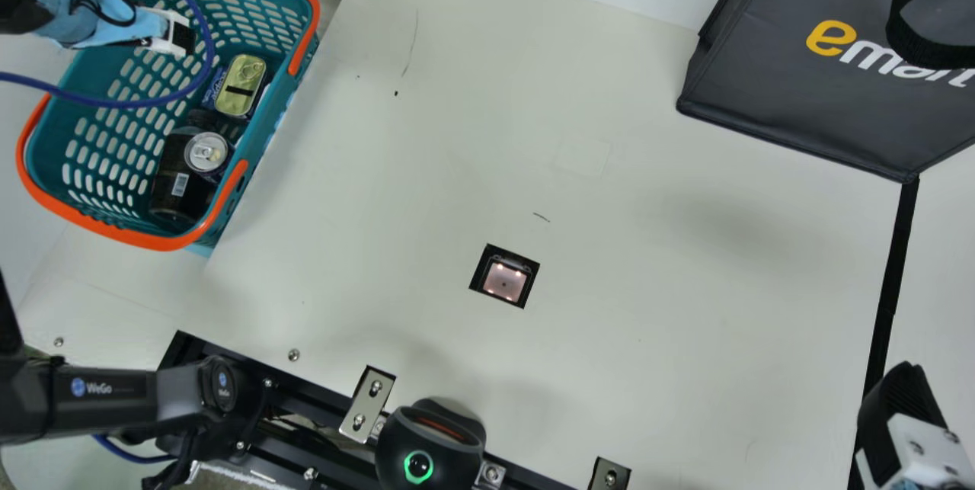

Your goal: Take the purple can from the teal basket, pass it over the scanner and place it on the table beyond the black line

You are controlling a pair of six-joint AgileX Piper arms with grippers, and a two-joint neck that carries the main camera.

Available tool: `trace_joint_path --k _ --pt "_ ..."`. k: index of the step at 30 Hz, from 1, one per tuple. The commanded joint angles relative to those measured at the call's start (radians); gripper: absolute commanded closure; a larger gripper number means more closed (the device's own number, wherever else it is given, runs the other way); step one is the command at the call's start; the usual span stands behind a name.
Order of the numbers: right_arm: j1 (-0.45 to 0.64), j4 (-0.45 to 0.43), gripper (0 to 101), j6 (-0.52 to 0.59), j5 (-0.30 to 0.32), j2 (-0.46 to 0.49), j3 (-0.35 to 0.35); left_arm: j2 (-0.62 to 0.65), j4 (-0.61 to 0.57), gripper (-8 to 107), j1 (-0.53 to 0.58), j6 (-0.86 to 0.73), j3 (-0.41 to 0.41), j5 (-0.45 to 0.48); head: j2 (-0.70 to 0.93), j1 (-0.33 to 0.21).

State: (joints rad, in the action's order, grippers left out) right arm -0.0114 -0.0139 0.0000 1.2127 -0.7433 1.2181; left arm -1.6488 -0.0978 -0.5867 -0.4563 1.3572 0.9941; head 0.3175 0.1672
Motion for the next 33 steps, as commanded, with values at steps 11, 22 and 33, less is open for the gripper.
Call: trace_joint_path --k 11,22,33 --pt "0.0 0.0 6 0.0 0.0 0.0 0.0 -0.095 0.024 9 -0.01 -0.002 -0.046 -0.05 0.004 -0.029" --pt "0.0 0.0 6 0.0 -0.001 0.0 0.0 -0.123 0.018 9 -0.024 0.097 -0.097 -0.077 0.004 -0.029" --pt "0.0 0.0 6 0.0 -0.001 0.0 0.0 -0.105 -0.031 9 -0.049 0.322 -0.183 -0.123 0.004 -0.029"
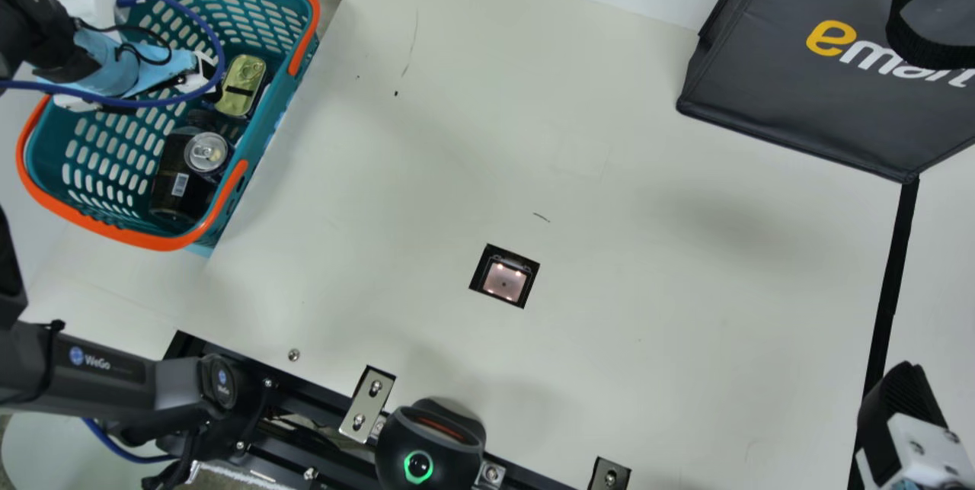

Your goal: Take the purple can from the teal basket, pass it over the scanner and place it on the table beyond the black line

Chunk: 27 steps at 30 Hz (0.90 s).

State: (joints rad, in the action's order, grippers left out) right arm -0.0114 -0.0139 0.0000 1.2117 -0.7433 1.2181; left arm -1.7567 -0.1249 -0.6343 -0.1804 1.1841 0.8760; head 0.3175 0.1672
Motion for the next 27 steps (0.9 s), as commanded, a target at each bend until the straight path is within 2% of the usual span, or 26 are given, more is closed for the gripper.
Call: trace_joint_path --k 1,16,27 --pt "0.0 0.0 6 0.0 0.0 0.0 0.0 0.007 -0.009 9 -0.001 0.066 -0.021 -0.01 0.004 -0.029" --pt "0.0 0.0 6 0.0 0.001 0.0 0.0 0.049 -0.028 9 0.02 0.329 -0.175 -0.113 0.004 -0.029" --pt "0.0 0.0 6 0.0 0.001 0.0 0.0 0.046 -0.023 9 0.042 0.436 -0.234 -0.148 0.004 -0.029"
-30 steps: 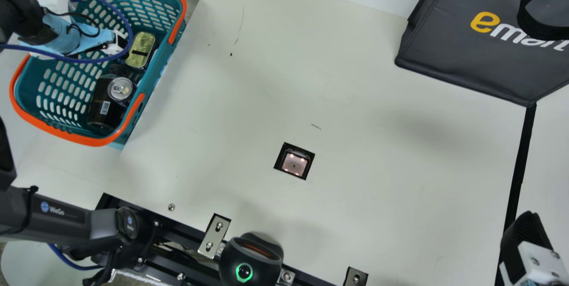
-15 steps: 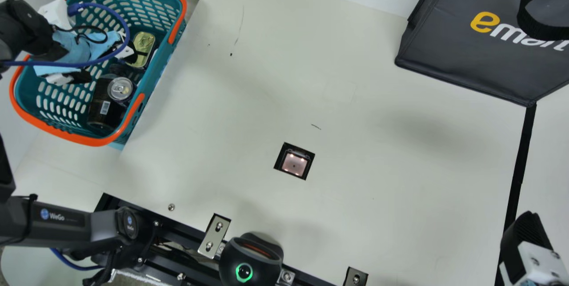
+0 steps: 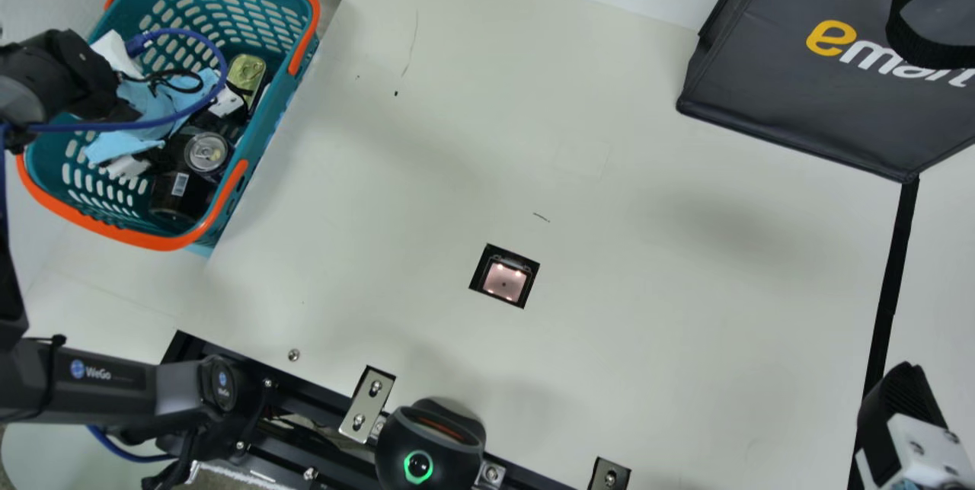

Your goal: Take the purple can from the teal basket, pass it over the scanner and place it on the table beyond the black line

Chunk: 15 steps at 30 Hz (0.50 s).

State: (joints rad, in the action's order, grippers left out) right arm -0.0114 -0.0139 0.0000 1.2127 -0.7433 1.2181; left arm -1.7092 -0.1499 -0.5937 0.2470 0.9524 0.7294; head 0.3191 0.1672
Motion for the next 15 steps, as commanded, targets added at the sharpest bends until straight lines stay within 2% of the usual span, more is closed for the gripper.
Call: trace_joint_path --k 1,15 --pt "0.0 0.0 6 0.0 0.0 0.0 0.0 -0.003 0.002 9 0.002 0.015 -0.006 -0.003 0.002 -0.029" --pt "0.0 0.0 6 0.0 0.0 0.0 0.0 -0.031 -0.026 9 0.007 0.065 -0.03 -0.016 0.002 -0.029"
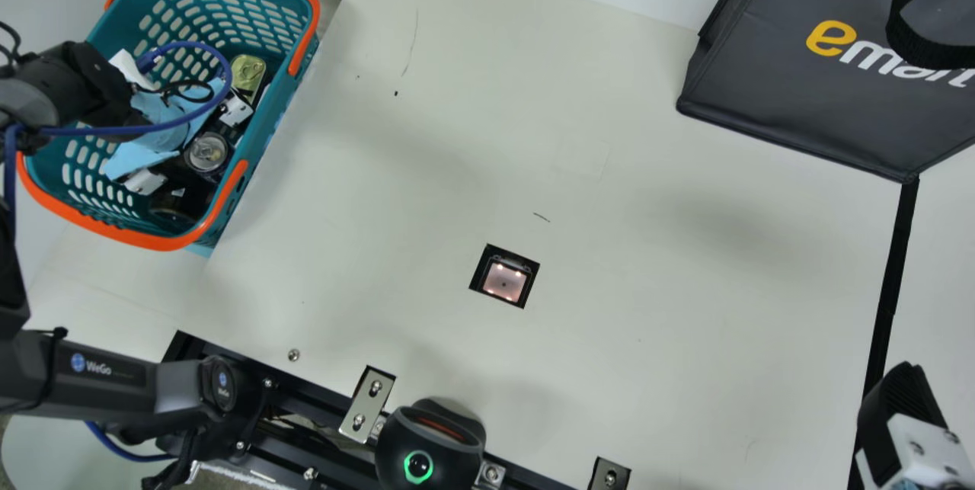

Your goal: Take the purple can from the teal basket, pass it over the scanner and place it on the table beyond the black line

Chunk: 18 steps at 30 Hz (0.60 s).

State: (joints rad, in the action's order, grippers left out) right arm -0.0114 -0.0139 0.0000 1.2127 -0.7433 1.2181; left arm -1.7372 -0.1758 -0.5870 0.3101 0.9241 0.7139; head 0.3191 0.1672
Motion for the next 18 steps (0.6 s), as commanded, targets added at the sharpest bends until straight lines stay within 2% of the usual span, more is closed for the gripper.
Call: trace_joint_path --k 1,7,18 --pt "0.0 0.0 6 0.0 0.0 0.0 0.0 -0.004 -0.001 9 0.0 0.005 -0.003 -0.001 0.002 -0.029" --pt "0.0 0.0 6 0.0 0.0 0.0 0.0 -0.012 0.001 9 0.0 0.028 -0.007 -0.006 0.002 -0.029" --pt "0.0 0.0 6 0.0 0.0 0.0 0.0 -0.01 0.003 82 -0.001 0.051 -0.007 -0.011 0.002 -0.029"
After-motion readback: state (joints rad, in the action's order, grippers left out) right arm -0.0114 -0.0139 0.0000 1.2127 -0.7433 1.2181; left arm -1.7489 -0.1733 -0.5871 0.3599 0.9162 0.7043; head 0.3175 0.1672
